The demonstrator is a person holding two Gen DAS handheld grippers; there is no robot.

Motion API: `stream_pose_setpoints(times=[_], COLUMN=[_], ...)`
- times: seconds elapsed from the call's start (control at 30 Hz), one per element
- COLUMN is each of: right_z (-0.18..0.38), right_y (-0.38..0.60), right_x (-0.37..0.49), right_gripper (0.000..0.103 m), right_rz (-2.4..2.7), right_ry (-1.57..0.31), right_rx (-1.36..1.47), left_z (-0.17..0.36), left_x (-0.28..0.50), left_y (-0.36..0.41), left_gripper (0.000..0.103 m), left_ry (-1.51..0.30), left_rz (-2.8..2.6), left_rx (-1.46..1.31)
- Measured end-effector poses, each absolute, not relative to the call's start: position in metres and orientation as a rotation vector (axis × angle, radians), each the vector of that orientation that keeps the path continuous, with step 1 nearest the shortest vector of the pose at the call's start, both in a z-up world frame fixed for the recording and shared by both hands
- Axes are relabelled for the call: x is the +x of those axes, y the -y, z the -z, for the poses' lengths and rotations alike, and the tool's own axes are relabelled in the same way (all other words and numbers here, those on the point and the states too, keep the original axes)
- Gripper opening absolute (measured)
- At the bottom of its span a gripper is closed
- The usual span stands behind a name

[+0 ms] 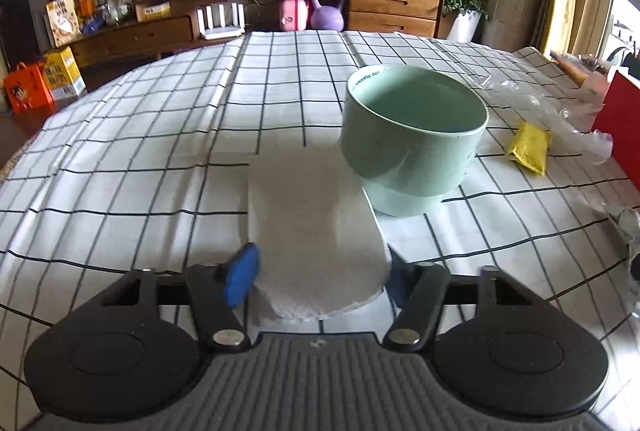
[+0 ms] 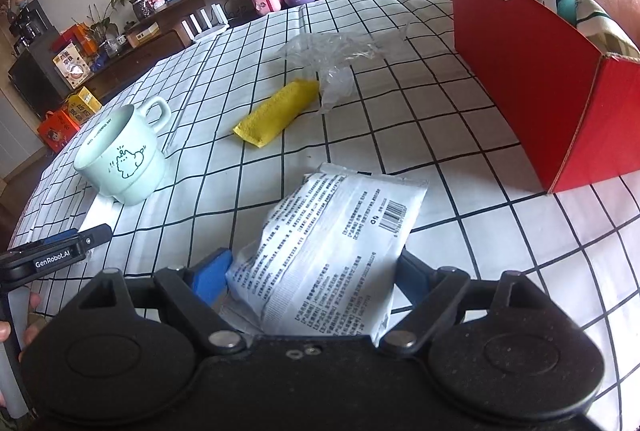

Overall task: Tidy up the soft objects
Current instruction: 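Grasp the white tissue with the left gripper while the right grasps the printed packet, then lift and carry the tissue and printed packet over the red box with both grippers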

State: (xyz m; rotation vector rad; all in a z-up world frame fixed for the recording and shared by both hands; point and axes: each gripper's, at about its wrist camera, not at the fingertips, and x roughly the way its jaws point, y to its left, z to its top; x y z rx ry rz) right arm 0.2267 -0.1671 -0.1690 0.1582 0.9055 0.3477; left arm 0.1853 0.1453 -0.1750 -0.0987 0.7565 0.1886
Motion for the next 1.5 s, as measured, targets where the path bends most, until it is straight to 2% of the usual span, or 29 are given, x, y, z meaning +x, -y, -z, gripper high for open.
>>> stream_pose_setpoints(times=[0.03, 0.07, 0.1, 0.13, 0.17, 0.27, 0.8, 1.13, 1.4, 1.5], right_z=[0.169, 0.169, 0.169, 0.169, 0.169, 0.168, 0.127, 0.092, 0.090, 0.087], right_y=[0.167, 0.167, 0.167, 0.166, 0.166, 0.167, 0.188, 0.224, 0.241, 0.241], right_x=[0.227, 0.226, 0.226, 0.225, 0.225, 0.224, 0.186, 0.149, 0.148, 0.150], right_gripper=[0.086, 0.086, 0.086, 0.086, 0.086, 0.086, 0.086, 0.086, 0.086, 0.086], right_rz=[-0.349, -0.350, -0.350, -0.351, -0.352, -0.351, -0.424, -0.457, -0.467, -0.478], right_ry=[-0.906, -0.906, -0.906, -0.906, -0.907, -0.908, -0.839, -0.760, -0.763, -0.751], right_rx=[0.159, 0.158, 0.156, 0.156, 0.157, 0.161, 0.202, 0.202, 0.193, 0.189], left_z=[0.175, 0.175, 0.174, 0.174, 0.173, 0.171, 0.130, 0.088, 0.105, 0.112], left_x=[0.185, 0.185, 0.185, 0.184, 0.184, 0.182, 0.142, 0.119, 0.161, 0.177], left_y=[-0.146, -0.146, -0.147, -0.149, -0.150, -0.151, -0.158, -0.126, -0.153, -0.160], left_gripper=[0.039, 0.031, 0.027, 0.016, 0.011, 0.004, 0.003, 0.003, 0.006, 0.012], left_ry=[-0.752, -0.748, -0.745, -0.744, -0.741, -0.726, -0.658, -0.590, -0.860, -0.920], left_rz=[-0.200, -0.209, -0.213, -0.208, -0.206, -0.212, -0.195, -0.146, -0.112, -0.130], left_rx=[-0.089, -0.084, -0.083, -0.086, -0.088, -0.080, -0.205, -0.144, -0.324, -0.345])
